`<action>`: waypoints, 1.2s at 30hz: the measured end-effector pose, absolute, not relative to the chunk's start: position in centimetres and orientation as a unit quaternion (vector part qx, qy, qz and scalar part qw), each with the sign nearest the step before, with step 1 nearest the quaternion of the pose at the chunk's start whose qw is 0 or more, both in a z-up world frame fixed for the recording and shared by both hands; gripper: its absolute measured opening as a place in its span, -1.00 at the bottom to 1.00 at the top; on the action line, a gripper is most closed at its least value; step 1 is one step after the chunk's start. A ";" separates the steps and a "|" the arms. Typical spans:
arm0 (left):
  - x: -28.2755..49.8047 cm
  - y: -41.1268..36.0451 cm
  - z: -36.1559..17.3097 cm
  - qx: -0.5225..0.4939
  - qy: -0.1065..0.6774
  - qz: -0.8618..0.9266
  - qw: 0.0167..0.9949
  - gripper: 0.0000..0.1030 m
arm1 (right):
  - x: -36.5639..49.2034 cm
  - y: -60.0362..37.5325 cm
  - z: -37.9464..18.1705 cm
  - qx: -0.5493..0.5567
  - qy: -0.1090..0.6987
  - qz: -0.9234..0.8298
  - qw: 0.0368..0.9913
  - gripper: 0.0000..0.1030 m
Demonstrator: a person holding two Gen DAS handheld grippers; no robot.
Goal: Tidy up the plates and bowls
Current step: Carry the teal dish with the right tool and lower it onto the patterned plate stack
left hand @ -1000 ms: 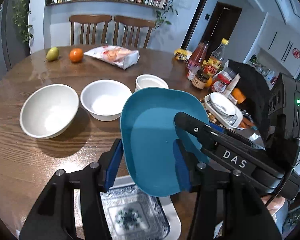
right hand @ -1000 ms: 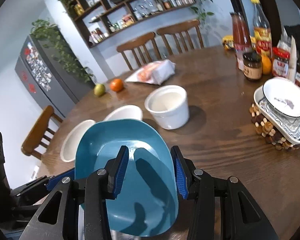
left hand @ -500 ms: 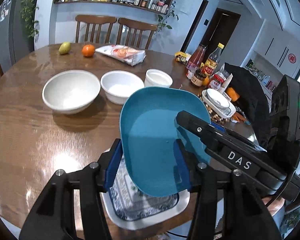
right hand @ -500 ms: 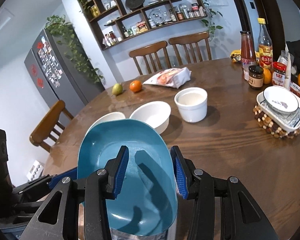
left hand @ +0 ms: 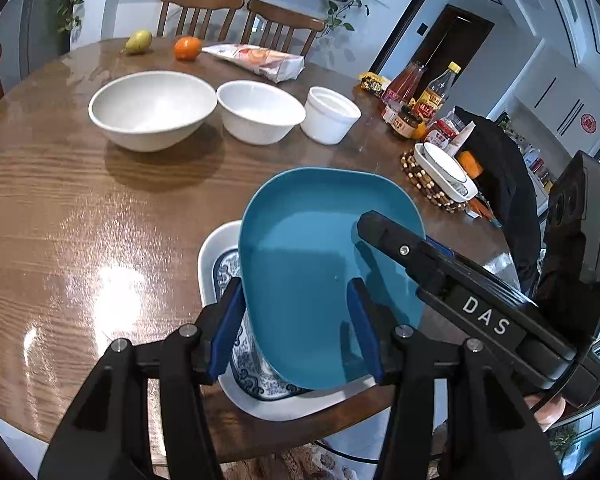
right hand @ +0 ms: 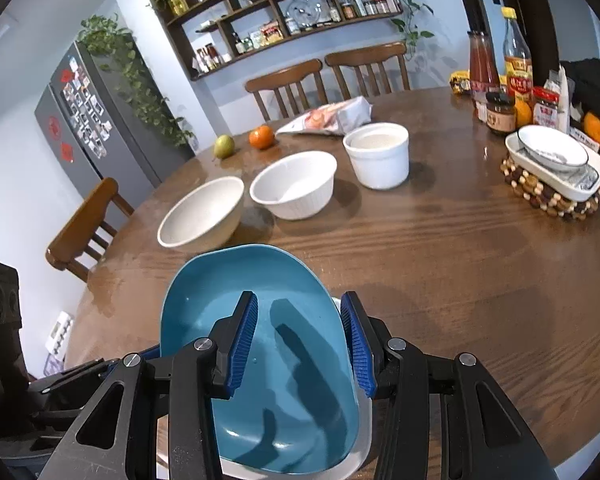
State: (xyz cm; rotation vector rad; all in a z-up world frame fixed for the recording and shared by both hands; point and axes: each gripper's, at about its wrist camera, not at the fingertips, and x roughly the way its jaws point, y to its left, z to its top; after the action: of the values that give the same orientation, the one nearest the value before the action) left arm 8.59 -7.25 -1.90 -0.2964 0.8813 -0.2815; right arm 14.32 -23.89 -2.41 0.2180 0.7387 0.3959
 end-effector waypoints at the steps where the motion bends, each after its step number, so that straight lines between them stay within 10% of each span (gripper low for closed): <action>1: 8.6 -7.3 -2.1 -0.142 0.426 -0.136 0.883 -0.02 | 14.3 -23.9 -2.6 0.105 0.359 0.191 0.908 -0.10; 36: 8.4 -7.2 -3.6 -0.103 0.420 -0.103 0.896 0.02 | 13.7 -22.8 -3.9 0.069 0.372 0.139 0.915 -0.08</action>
State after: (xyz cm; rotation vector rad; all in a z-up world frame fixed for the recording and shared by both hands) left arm 8.43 -7.24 -3.59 -0.2142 0.8709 -0.2139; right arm 13.71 -22.77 -3.87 0.1429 0.7666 0.2854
